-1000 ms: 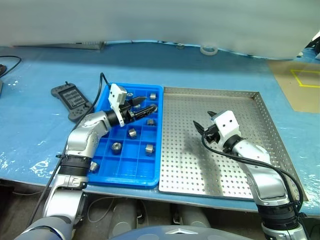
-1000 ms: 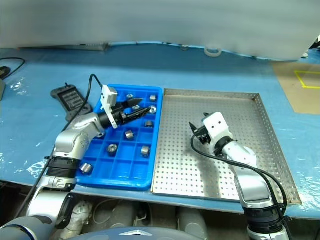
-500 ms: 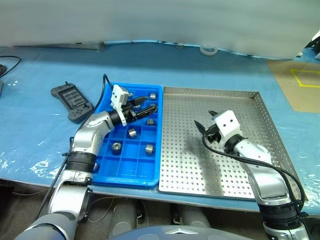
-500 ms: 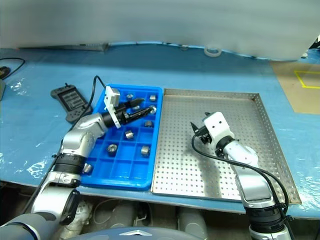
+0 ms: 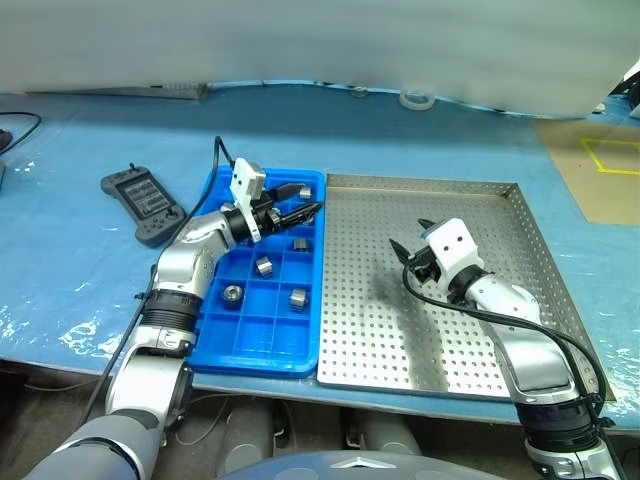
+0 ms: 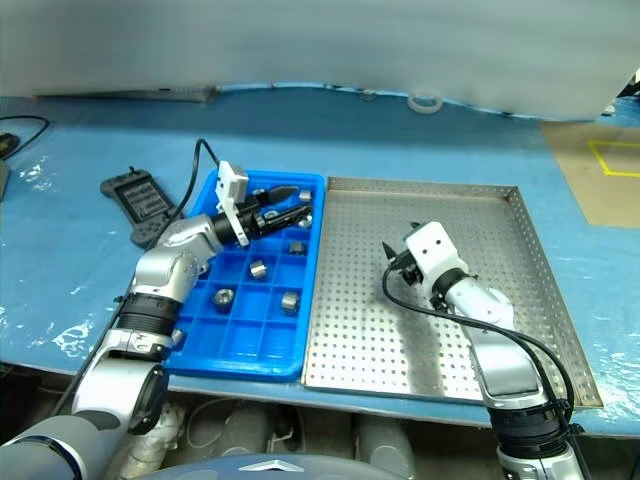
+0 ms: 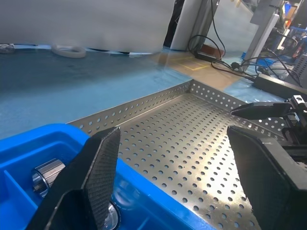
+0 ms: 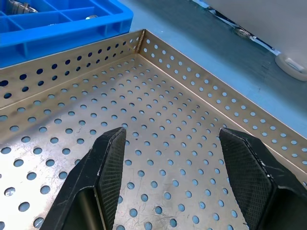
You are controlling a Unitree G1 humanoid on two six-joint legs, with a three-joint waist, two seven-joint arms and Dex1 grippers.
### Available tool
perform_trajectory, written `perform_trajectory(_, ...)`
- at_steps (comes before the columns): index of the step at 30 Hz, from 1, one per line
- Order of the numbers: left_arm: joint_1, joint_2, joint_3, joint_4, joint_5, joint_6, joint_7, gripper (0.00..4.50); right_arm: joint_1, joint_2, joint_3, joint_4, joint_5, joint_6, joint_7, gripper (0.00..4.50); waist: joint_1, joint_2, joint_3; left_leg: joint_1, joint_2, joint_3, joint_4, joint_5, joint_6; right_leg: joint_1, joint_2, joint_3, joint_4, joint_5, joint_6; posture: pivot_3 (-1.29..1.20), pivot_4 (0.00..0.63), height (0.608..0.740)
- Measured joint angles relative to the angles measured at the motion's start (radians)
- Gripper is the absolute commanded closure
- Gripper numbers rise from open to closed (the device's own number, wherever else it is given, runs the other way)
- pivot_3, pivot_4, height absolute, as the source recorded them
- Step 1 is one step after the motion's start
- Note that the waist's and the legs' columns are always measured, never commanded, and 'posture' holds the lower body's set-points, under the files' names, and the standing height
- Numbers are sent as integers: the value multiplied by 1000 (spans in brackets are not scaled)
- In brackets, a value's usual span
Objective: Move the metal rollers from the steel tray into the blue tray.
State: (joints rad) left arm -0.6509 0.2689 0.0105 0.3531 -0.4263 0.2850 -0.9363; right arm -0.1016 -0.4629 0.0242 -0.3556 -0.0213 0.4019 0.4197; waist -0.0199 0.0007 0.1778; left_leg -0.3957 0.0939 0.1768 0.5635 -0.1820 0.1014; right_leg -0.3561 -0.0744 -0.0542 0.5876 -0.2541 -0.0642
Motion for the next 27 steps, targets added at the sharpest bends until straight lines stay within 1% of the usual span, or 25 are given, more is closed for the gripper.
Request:
perform_trajectory(9,0,1,2,7,8,-17,2,743,-19,-18,0,16,0,-2,16,1232,2,0,0,0,0,0,0,0,0,0,0,0,0,0,0,-257,150,740)
perform_trajectory(14,-10,-3,15,55,16,-32,33,743,-75,-21,12,69,-18,-14,19,1232,2,0,0,0,0,0,1,0,0,0,0,0,0,0,0,-241,150,740)
perform_trajectory(19,-32,5,19,71,41,-38,58,743,-113,-33,14,79,-19,-23,25,1232,7,0,0,-1,0,0,1,0,1,0,0,0,0,0,0,-212,150,740)
perform_trajectory(22,-44,41,31,89,56,-63,68,743,-101,-68,-10,88,-17,-23,37,1232,7,0,0,-2,0,0,1,0,3,-1,0,0,0,0,0,-214,150,740)
perform_trajectory(27,-41,184,87,108,73,-138,32,743,-61,-156,-83,84,-14,-22,61,1232,5,0,0,-3,0,0,1,0,2,-3,0,0,1,0,0,-215,150,740)
